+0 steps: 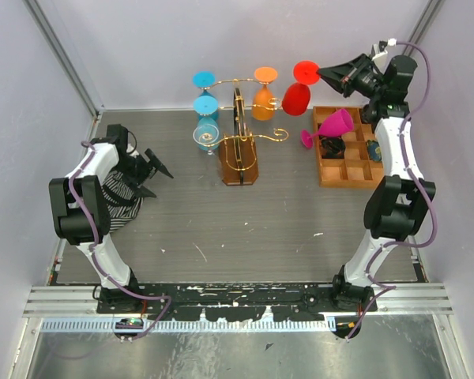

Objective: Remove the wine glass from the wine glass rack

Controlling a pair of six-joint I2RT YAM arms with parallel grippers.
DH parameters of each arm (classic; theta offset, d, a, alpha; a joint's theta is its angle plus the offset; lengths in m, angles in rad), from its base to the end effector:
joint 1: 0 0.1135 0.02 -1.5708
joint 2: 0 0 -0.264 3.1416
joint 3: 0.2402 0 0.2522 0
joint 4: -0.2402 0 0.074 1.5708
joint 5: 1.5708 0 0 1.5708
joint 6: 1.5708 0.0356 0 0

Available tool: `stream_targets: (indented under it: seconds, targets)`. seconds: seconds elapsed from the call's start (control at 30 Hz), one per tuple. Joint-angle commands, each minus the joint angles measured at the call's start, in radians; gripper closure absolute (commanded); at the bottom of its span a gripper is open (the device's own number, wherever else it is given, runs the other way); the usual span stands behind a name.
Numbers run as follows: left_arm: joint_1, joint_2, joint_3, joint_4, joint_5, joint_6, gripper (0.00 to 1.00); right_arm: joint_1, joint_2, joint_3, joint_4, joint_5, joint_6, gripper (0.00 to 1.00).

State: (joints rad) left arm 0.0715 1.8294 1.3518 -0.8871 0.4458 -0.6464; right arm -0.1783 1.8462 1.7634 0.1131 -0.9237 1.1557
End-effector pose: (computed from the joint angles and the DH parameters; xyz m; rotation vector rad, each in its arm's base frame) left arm 0.3545 0.0100 0.2055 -0.9826 2.8180 -0.7360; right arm 0.4344 -0.0494 0.4100 0.3365 1.7222 1.4417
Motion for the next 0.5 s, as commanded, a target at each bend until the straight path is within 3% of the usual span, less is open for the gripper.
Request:
stream_targets:
  seconds: [0.0,0.07,0.17,0.33,0.47]
  targets:
    - [0.007,-0.028,-0.022,0.001,0.019,0.019,0.08,-0.024,-0.097,0.056,0.063,-0.025,-0.009,0.99]
    - [0.007,-0.026,-0.023,0.002,0.02,0.017,0.08,-0.029,-0.13,0.091,-0.025,-0.015,-0.104,0.99]
    - [0.007,-0.03,-0.025,0.001,0.018,0.018,0.08,-0.03,-0.195,0.163,-0.325,0.108,-0.396,0.99]
    - [0.007,-0.035,-0.026,0.0,0.013,0.019,0.08,-0.027,-0.382,0.105,-0.616,0.458,-0.794,0.99]
    - [0.008,-0.035,-0.026,0.002,0.016,0.016,0.08,0.02,-0.523,-0.002,-0.798,0.783,-0.956,0.99]
